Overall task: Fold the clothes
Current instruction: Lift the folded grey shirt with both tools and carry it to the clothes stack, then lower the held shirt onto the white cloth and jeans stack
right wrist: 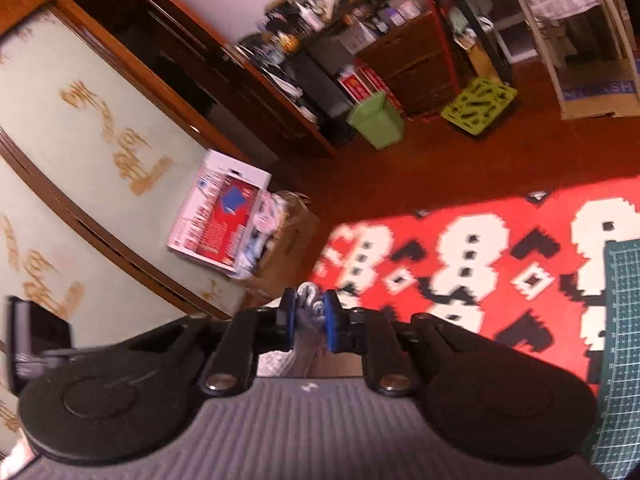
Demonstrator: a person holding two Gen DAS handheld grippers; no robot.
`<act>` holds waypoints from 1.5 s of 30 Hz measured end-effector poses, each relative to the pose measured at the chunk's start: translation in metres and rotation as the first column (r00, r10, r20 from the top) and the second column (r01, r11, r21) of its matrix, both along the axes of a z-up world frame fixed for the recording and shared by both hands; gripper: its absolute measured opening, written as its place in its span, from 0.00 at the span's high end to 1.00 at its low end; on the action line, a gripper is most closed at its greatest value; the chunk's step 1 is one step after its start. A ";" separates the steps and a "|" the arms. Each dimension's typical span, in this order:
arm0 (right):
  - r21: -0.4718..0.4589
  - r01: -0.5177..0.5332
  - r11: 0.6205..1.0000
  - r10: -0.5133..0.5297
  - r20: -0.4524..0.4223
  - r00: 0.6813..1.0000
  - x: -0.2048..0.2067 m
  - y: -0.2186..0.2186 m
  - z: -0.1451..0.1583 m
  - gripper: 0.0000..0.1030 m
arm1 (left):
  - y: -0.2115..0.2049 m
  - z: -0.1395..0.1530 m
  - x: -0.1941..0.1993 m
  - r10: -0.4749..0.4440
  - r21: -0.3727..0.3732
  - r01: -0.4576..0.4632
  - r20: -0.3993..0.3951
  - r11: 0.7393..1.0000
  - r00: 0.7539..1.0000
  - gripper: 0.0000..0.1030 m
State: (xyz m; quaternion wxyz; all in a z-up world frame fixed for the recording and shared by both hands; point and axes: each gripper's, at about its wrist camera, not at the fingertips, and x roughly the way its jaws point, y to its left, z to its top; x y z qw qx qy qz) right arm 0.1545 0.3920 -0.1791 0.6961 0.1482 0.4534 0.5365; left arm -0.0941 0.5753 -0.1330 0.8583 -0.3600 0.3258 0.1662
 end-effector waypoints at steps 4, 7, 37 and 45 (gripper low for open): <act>0.034 0.055 0.998 -0.052 -0.069 0.996 0.008 -0.016 -0.007 0.66 | 0.000 0.003 -0.006 0.005 0.012 -0.005 0.016 1.000 1.000 0.61; 0.053 0.069 0.996 -0.068 -0.026 0.997 0.005 -0.033 0.006 0.66 | -0.001 0.016 -0.015 0.005 0.046 -0.007 0.036 0.999 0.999 0.60; 0.083 -0.120 0.989 0.134 -0.200 0.971 -0.105 -0.128 -0.002 0.66 | -0.274 -0.026 -0.047 -0.075 0.748 0.597 -0.604 0.290 0.793 0.72; 0.192 -0.133 0.972 0.203 -0.410 0.890 -0.103 -0.108 -0.024 0.66 | -0.287 -0.041 -0.048 0.001 0.717 0.686 -0.692 0.122 0.722 0.96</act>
